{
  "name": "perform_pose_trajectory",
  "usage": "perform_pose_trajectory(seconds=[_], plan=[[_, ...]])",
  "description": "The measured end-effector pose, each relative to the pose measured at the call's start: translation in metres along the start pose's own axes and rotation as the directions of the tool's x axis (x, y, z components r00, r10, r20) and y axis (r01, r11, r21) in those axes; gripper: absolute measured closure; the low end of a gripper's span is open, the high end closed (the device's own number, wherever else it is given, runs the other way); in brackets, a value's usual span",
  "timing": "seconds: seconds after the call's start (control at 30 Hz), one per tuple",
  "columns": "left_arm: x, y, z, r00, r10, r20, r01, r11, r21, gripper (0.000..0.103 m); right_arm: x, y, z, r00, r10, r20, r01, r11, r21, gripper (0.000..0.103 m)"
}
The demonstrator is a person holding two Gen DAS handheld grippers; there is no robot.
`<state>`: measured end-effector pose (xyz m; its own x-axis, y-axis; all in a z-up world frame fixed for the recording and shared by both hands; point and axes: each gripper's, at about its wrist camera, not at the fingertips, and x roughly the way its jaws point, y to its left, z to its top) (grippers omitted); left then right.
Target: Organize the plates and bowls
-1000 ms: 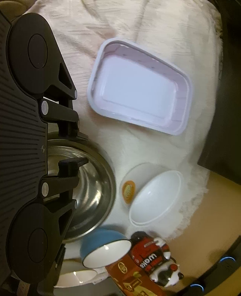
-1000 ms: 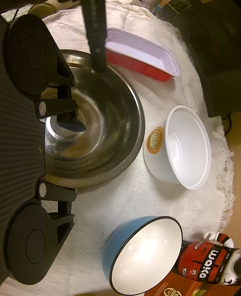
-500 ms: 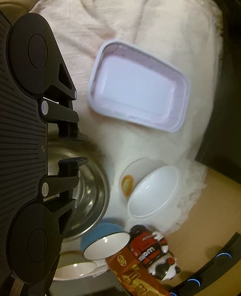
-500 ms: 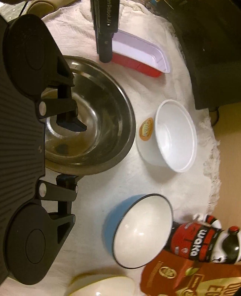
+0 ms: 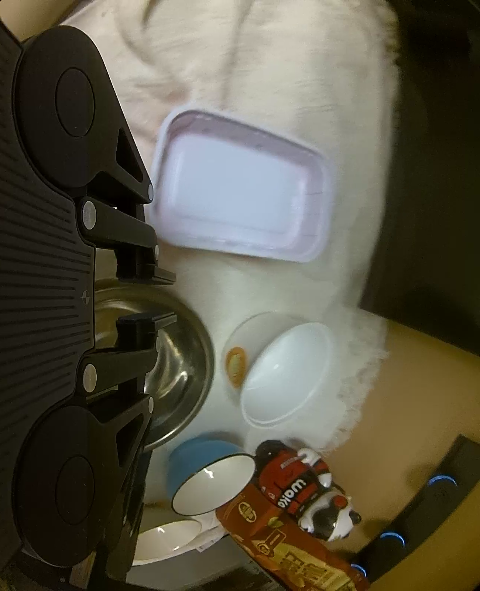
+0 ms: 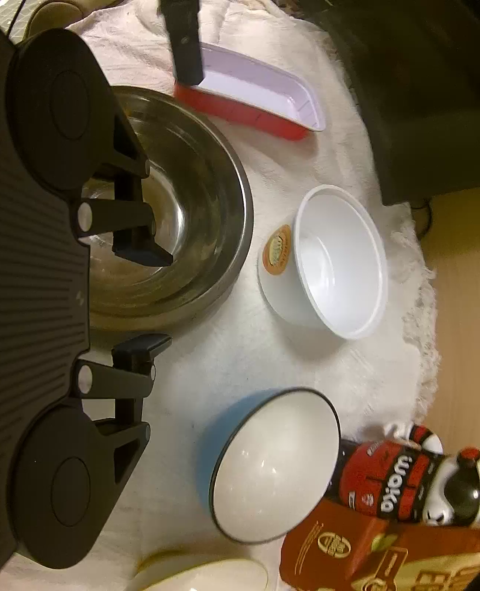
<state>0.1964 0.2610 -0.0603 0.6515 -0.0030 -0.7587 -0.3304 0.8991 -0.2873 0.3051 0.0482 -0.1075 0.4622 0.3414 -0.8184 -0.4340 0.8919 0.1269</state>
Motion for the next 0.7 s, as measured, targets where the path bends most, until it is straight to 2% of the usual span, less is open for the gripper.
perform_pose_trajectory(seconds=[0.13, 0.27, 0.37, 0.43, 0.53, 0.6, 0.67, 0.7], plan=[[-0.002, -0.007, 0.012, 0.996, -0.086, 0.013, 0.086, 0.996, 0.002, 0.085, -0.024, -0.003, -0.009, 0.999, -0.013, 0.046, 0.011, 0.999, 0.037, 0.063], [0.006, -0.036, 0.014, 0.981, -0.192, 0.008, 0.192, 0.981, 0.009, 0.085, -0.056, -0.033, -0.014, 0.994, -0.052, 0.093, 0.044, 0.995, 0.091, 0.063], [0.015, -0.067, 0.005, 0.963, -0.267, -0.043, 0.268, 0.963, 0.018, 0.085, -0.082, -0.077, -0.016, 0.977, -0.158, 0.143, 0.141, 0.982, 0.121, 0.062], [0.027, -0.094, -0.001, 0.949, -0.303, -0.087, 0.306, 0.952, 0.022, 0.085, -0.093, -0.116, -0.015, 0.954, -0.25, 0.162, 0.228, 0.963, 0.144, 0.06], [0.052, -0.14, -0.011, 0.922, -0.356, -0.151, 0.36, 0.933, -0.002, 0.085, -0.097, -0.179, -0.013, 0.931, -0.331, 0.151, 0.3, 0.933, 0.199, 0.059], [0.072, -0.174, -0.019, 0.904, -0.381, -0.194, 0.382, 0.923, -0.034, 0.085, -0.096, -0.214, -0.012, 0.927, -0.35, 0.131, 0.315, 0.92, 0.231, 0.059], [0.094, -0.208, -0.025, 0.889, -0.391, -0.239, 0.396, 0.918, -0.028, 0.085, -0.097, -0.248, -0.014, 0.937, -0.328, 0.119, 0.292, 0.924, 0.248, 0.057], [0.106, -0.225, -0.028, 0.887, -0.382, -0.258, 0.391, 0.92, -0.019, 0.085, -0.095, -0.26, -0.015, 0.944, -0.311, 0.115, 0.277, 0.93, 0.241, 0.057]])
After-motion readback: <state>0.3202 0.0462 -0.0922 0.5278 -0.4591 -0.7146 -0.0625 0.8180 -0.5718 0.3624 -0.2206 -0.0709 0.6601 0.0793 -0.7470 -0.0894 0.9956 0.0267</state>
